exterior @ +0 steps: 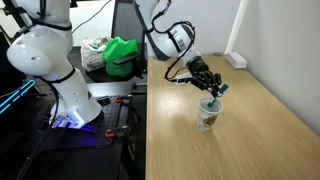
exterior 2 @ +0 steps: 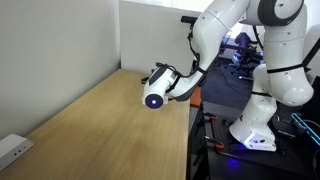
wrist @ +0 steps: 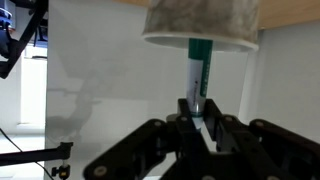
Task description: Put the marker inside the cup
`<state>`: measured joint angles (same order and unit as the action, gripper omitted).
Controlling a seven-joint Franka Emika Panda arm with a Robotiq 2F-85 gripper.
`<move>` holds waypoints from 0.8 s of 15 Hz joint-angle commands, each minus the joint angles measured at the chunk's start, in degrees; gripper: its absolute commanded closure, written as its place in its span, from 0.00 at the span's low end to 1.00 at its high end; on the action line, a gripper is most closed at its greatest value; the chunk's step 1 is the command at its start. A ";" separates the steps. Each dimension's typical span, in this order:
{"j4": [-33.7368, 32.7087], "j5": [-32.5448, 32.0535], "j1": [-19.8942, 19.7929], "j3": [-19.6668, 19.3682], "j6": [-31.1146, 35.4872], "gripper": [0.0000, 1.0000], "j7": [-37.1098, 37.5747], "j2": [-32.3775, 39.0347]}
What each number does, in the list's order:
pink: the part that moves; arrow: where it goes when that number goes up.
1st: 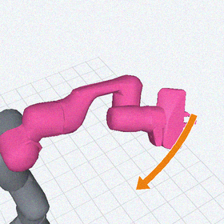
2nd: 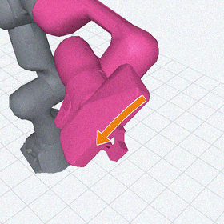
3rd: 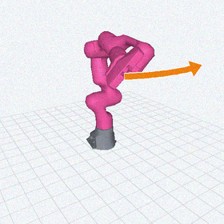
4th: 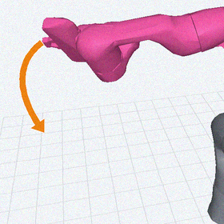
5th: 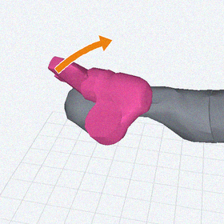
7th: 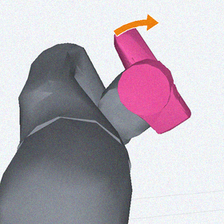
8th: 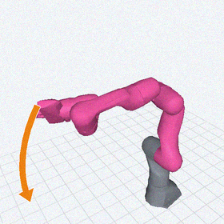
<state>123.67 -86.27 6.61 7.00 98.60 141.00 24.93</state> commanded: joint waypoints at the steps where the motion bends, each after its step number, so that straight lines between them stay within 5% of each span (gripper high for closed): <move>1: -0.32 0.85 -0.03 0.16 -0.50 0.48 1.70 0.01; 7: 0.34 0.78 0.08 0.24 -0.64 0.04 3.10 -0.76; 12: 2.11 0.48 0.64 0.54 -1.44 0.00 4.72 -3.49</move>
<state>123.72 -86.25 6.69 7.04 98.51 143.70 24.68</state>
